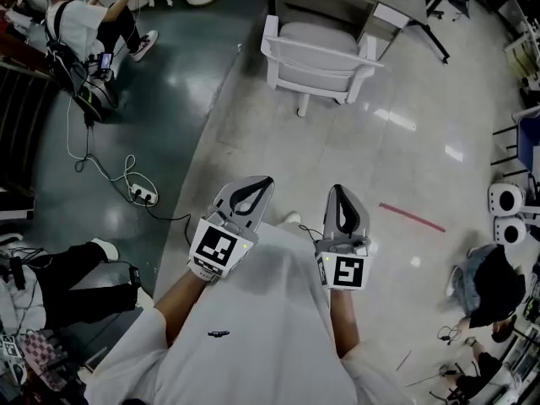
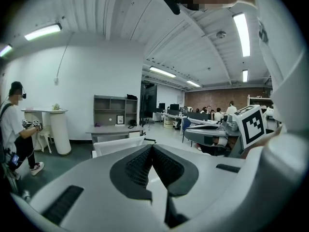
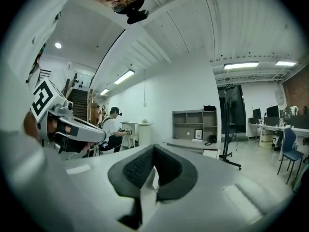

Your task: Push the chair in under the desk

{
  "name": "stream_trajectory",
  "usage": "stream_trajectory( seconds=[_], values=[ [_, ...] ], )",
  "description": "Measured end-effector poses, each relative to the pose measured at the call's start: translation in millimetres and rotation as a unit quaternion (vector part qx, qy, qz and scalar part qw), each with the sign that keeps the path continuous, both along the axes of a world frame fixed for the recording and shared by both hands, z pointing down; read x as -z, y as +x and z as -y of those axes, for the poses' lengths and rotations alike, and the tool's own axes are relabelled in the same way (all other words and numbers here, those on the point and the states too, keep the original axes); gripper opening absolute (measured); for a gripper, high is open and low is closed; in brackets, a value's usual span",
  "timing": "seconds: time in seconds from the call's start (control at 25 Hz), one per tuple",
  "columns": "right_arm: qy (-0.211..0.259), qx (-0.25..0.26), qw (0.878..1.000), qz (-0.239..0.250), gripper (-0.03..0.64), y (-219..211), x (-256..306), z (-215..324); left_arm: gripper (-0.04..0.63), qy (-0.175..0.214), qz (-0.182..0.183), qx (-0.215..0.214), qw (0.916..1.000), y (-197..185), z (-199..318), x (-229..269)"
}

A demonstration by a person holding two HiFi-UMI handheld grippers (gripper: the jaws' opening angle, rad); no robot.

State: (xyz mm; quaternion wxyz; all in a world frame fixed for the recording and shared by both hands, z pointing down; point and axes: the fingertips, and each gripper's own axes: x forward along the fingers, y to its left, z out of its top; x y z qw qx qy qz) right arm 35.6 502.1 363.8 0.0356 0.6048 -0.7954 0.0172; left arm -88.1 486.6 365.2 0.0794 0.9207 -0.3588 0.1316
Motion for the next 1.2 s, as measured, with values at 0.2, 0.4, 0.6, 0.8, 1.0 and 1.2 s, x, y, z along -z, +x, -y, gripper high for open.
stream_trajectory(
  seconds=[0.2,0.4,0.6,0.8,1.0,1.2],
  values=[
    [0.007,0.0,1.0,0.005,0.012,23.8,0.4,6.0,0.008,-0.001,0.0,0.017,0.9999,16.1,2.7,-1.5],
    [0.012,-0.001,1.0,0.024,0.012,44.4,10.6,22.7,0.008,0.003,-0.005,0.009,0.9999,40.5,20.6,3.9],
    [0.02,-0.005,1.0,0.015,0.012,55.9,13.1,65.3,0.008,0.013,-0.019,0.01,0.9997,53.7,68.1,4.4],
    [0.011,-0.008,1.0,0.021,0.012,61.9,1.7,132.5,0.008,0.006,-0.034,0.0,0.9994,66.2,138.2,-10.8],
    [0.004,-0.02,1.0,0.016,0.012,71.1,4.5,231.3,0.008,0.004,-0.035,-0.019,0.9992,77.6,238.5,-11.2],
    [-0.004,-0.041,0.999,0.018,0.012,75.1,23.1,333.2,0.008,-0.001,-0.039,-0.041,0.9984,77.5,346.9,9.4]
  ],
)
